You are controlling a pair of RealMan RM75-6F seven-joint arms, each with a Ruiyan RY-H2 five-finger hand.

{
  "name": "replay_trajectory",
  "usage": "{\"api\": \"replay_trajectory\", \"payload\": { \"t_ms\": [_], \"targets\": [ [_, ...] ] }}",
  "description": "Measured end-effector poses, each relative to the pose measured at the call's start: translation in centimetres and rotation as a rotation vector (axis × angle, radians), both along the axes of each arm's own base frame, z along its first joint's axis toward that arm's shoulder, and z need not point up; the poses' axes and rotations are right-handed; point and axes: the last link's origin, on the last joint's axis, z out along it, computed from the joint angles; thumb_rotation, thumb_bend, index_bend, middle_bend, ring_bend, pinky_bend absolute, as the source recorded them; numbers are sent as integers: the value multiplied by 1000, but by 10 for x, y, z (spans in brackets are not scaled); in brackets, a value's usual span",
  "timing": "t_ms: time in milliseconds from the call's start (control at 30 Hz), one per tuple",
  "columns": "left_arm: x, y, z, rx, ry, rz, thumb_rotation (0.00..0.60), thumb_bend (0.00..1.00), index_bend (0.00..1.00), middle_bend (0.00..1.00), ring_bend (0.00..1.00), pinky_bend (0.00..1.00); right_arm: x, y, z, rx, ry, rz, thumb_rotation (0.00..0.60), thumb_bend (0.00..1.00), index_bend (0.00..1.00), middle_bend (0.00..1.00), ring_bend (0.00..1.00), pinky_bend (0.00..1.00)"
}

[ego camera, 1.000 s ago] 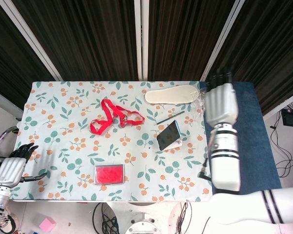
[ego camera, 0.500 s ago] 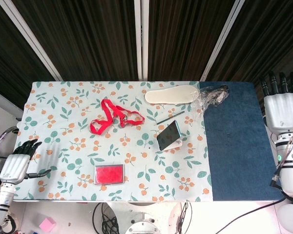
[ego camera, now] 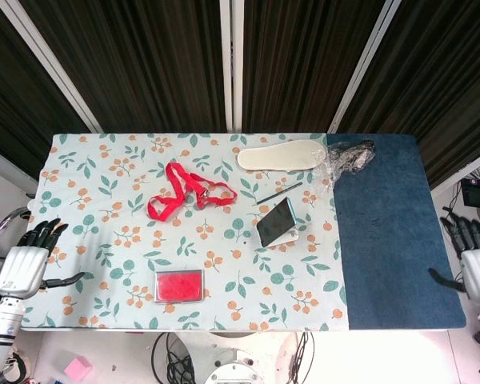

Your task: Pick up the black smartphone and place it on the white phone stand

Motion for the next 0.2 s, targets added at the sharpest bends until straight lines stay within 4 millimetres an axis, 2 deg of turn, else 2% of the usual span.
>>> {"api": "replay_trajectory", "payload": {
  "t_ms": [67, 200],
  "targets": [
    [2, 0, 0, -2, 4, -6, 273, 13, 102, 64, 61, 192, -4, 11, -18, 19, -29, -6, 600, 81, 0, 0, 0, 0],
    [3, -1, 2, 4, 5, -14, 272, 12, 102, 64, 61, 191, -2, 22, -30, 12, -8, 13, 600, 84, 0, 0, 0, 0]
  ]
}}
